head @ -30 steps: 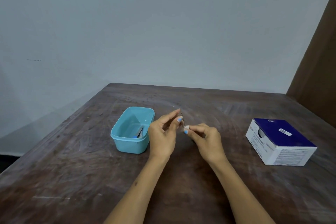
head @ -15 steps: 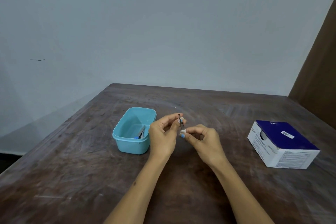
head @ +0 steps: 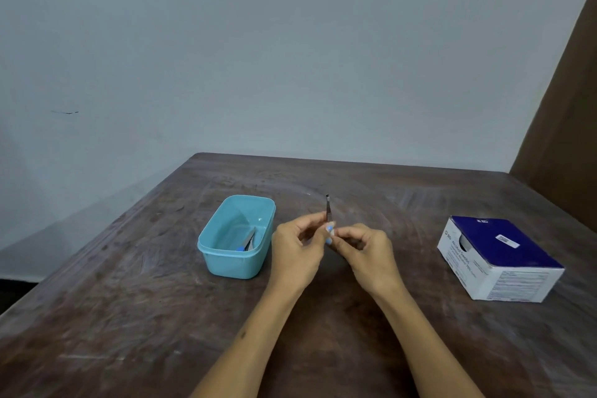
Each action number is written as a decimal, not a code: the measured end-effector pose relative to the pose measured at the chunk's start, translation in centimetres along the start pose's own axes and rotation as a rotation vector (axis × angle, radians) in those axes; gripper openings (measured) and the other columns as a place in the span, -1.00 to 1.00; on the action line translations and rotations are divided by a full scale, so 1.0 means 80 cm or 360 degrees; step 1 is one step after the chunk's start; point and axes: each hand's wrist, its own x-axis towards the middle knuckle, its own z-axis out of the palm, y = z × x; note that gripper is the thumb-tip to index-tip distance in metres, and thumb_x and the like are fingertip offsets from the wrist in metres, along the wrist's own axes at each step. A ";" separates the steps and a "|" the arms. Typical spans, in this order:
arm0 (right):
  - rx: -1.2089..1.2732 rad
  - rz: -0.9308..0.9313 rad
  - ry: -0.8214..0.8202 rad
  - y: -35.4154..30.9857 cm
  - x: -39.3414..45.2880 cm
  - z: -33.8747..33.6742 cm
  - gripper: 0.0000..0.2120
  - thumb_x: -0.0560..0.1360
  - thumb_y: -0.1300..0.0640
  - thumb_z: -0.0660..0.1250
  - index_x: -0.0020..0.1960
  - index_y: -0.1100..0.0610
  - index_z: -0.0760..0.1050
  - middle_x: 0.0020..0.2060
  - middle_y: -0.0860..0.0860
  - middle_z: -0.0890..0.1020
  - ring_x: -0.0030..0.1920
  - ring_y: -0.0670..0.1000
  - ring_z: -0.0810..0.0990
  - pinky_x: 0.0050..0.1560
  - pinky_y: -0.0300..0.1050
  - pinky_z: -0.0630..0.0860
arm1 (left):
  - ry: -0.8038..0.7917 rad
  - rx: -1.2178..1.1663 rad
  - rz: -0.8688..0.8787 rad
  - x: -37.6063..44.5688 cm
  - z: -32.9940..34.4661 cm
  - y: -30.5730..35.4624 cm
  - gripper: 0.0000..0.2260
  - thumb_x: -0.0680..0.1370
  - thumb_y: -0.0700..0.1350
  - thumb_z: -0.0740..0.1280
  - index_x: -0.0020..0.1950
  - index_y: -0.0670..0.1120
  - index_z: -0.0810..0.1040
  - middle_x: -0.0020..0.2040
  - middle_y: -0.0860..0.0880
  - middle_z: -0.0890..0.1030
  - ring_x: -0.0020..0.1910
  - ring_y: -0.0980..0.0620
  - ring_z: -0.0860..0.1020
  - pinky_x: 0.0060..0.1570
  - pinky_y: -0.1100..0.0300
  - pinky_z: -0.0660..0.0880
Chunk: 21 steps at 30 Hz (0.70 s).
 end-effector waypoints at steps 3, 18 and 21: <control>-0.0136 -0.0012 -0.0064 0.003 0.001 -0.003 -0.86 0.42 0.20 0.44 -0.12 -0.04 0.66 -0.20 -0.04 0.65 -0.19 -0.15 0.61 -0.13 -0.30 0.52 | 0.0055 -0.0050 0.0015 -0.001 -0.001 0.003 -0.77 0.48 -0.22 0.39 0.13 -0.14 0.60 -0.01 -0.08 0.68 0.00 0.09 0.64 0.03 0.16 0.59; 0.0797 0.0219 0.0268 -0.012 0.005 -0.011 -0.82 0.42 0.37 0.37 -0.08 0.15 0.64 -0.27 -0.03 0.71 -0.27 -0.12 0.62 -0.21 -0.30 0.56 | -0.0095 0.0195 0.0056 -0.006 0.004 -0.002 -0.75 0.47 -0.29 0.39 0.13 -0.10 0.62 -0.14 0.05 0.68 -0.15 0.15 0.66 -0.07 0.13 0.62; 0.0744 0.0142 0.0254 -0.015 0.003 -0.010 -0.87 0.39 0.37 0.40 -0.13 0.18 0.63 -0.26 0.00 0.72 -0.21 -0.06 0.68 -0.24 -0.29 0.56 | -0.0164 0.0269 0.0111 -0.008 0.005 -0.002 -0.77 0.48 -0.28 0.37 0.09 -0.08 0.64 -0.14 0.04 0.70 -0.16 0.15 0.65 -0.06 0.17 0.61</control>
